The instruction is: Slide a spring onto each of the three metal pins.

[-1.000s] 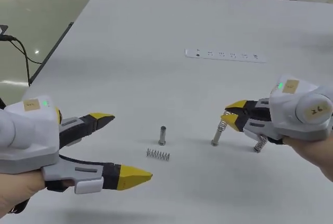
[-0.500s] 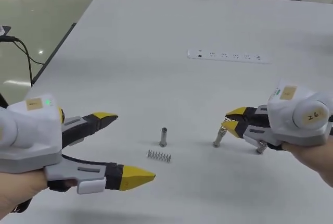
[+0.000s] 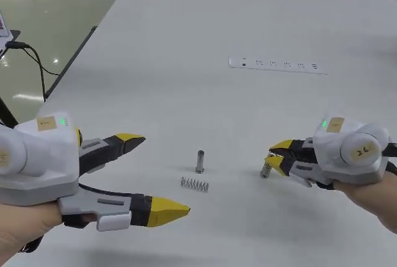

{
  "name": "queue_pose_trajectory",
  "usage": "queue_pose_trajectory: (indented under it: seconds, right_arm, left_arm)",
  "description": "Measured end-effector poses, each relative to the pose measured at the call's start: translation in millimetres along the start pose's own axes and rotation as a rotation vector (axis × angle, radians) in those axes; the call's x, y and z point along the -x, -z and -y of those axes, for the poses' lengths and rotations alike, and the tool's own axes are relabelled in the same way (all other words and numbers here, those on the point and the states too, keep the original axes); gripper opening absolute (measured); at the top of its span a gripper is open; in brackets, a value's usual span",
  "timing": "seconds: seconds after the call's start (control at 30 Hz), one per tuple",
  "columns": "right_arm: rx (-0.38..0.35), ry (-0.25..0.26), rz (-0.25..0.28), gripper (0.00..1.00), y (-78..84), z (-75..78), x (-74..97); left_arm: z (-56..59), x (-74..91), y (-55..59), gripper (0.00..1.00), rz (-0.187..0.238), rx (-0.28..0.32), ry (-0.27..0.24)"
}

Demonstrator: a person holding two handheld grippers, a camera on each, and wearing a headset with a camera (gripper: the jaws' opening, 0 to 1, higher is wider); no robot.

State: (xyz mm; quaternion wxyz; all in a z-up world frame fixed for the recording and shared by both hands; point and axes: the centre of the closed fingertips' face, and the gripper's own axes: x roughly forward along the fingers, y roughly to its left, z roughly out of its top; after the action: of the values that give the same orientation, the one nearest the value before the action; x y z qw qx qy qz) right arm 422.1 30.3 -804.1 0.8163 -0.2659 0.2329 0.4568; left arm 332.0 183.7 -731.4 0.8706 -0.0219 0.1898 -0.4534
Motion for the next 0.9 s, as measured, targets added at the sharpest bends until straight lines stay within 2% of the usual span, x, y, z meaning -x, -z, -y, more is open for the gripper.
queue_pose_trajectory:
  seconds: [0.2, 0.23, 0.4, 0.63, 0.9]
  right_arm:
    - [0.025, -0.015, -0.027, 0.08, 10.3, -8.6, -4.1]
    - [0.024, -0.008, -0.004, 0.08, 7.0, -7.9, -4.1]
    - [0.016, 0.001, 0.0, 0.08, 6.3, -6.8, -6.4]
    - [0.018, 0.017, -0.005, 0.08, 4.8, -5.4, -8.2]
    - [-0.018, 0.012, -0.015, 0.1, 5.9, -5.1, -5.7]
  left_arm:
    - [2.5, -1.3, -1.5, 0.92, 0.003, -0.001, 0.002]
    - [2.6, -1.3, -1.2, 0.92, 0.002, 0.0, 0.002]
    - [4.0, -1.0, -1.5, 0.92, 0.0, -0.003, 0.003]
    - [6.9, -2.5, -4.6, 0.92, 0.001, -0.01, 0.011]
    - [7.7, -2.9, -6.0, 0.92, 0.003, -0.012, 0.014]
